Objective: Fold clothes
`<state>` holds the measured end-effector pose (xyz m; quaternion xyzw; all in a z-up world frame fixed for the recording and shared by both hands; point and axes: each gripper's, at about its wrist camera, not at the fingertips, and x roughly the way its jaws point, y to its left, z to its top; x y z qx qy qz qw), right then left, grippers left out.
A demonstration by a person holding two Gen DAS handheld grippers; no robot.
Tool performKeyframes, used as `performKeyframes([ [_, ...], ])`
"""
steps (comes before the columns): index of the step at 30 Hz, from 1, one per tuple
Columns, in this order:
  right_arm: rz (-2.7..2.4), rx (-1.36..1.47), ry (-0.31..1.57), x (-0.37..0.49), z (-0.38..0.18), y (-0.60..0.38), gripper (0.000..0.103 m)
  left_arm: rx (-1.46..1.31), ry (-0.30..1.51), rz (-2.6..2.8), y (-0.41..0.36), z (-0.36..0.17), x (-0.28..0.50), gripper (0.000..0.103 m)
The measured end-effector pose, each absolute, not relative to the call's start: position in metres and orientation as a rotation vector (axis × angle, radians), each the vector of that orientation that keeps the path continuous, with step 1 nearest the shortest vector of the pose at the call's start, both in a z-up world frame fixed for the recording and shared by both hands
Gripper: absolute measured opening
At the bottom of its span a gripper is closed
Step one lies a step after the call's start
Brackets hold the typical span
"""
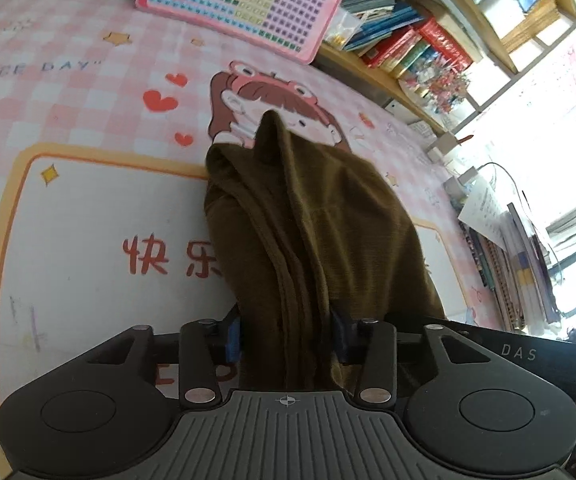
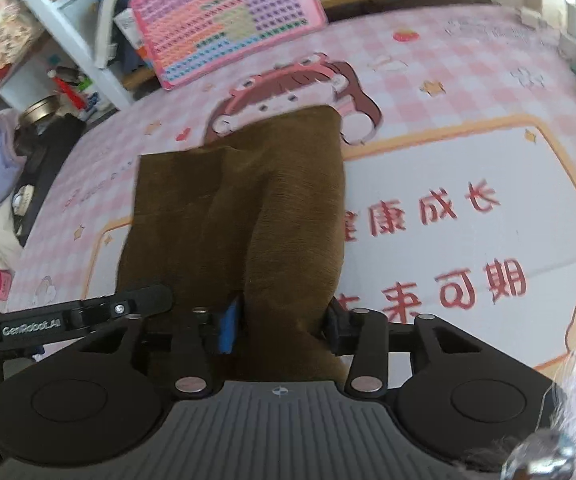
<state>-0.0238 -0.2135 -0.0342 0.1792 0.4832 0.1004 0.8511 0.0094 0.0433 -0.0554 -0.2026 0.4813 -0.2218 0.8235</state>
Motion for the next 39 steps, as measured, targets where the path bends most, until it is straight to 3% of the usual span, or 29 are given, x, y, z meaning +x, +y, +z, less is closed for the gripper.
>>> performKeyframes([
  [1, 0.207, 0.395, 1.024, -0.023, -0.037, -0.215, 0.045, -0.443, 1.031, -0.466, 0.044, -0.058, 0.011, 0.053],
  [5, 0.204, 0.44, 1.04, -0.02, -0.044, -0.218, 0.05, -0.486, 1.028, -0.473, 0.046, -0.064, 0.013, 0.053],
  [8, 0.219, 0.426, 1.033, -0.019, -0.045, -0.213, 0.04, -0.461, 1.023, -0.479, 0.038, -0.063, 0.015, 0.048],
  [12, 0.243, 0.331, 0.977, -0.026, -0.031, -0.201, 0.027, -0.418, 0.979, -0.487, 0.035, -0.053, 0.011, 0.034],
  [20, 0.26, 0.24, 0.835, -0.043, -0.006, -0.197, 0.026, -0.326, 0.84, -0.516, 0.026, -0.025, -0.007, 0.033],
  [39, 0.351, 0.277, 0.792, -0.061, 0.003, -0.26, 0.026, -0.274, 0.823, -0.439, -0.034, -0.004, -0.034, 0.033],
])
